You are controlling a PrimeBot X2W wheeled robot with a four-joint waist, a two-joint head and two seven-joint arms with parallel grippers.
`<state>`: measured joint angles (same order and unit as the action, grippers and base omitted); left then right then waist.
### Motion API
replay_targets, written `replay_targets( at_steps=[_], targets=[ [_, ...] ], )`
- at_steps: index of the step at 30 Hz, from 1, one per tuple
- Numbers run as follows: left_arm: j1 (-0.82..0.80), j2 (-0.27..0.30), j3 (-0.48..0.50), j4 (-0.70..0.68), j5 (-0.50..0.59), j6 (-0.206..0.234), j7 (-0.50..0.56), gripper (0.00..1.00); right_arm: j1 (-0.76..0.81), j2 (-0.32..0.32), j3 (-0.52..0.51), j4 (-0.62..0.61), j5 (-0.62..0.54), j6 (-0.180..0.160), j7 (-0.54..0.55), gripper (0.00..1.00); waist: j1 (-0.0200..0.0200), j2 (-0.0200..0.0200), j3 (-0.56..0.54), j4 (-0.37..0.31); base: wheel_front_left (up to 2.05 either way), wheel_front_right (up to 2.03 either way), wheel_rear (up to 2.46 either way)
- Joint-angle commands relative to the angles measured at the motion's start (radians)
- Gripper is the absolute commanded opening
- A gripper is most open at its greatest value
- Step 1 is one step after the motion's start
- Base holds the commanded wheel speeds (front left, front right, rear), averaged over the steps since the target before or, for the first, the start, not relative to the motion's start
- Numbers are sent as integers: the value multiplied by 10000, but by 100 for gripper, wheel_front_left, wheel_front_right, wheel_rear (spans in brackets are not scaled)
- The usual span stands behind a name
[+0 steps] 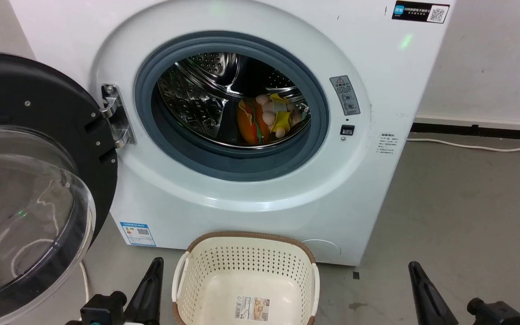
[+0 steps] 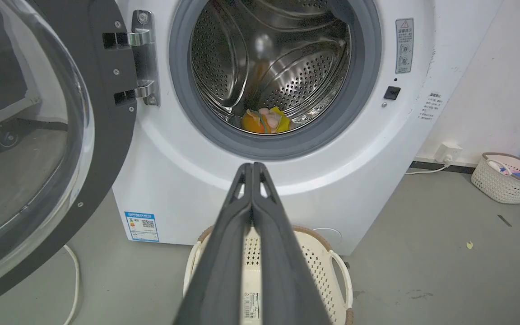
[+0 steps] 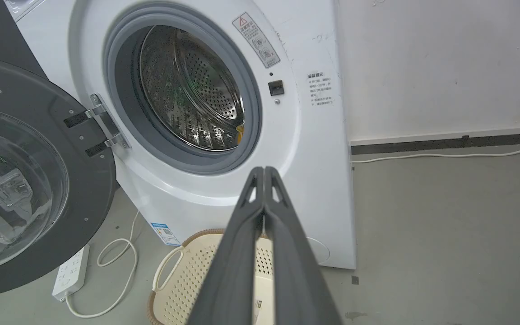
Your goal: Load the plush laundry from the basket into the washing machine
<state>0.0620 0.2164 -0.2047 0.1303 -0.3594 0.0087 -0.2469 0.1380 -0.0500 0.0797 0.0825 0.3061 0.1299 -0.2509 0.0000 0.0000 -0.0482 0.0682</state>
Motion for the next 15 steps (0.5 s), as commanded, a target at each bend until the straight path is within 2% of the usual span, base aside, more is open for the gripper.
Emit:
replay_targets(
  at_steps=[1,15],
  targets=[
    [-29,-52,74,-54,144,-4,46,0,-63,0,-22,-38,-122,0,68,0,0,0,6,-9,0,0,0],
    [-99,-241,306,-201,550,-14,330,0,-217,0,-113,-131,-467,1,354,0,0,0,62,-88,0,0,0]
  ],
)
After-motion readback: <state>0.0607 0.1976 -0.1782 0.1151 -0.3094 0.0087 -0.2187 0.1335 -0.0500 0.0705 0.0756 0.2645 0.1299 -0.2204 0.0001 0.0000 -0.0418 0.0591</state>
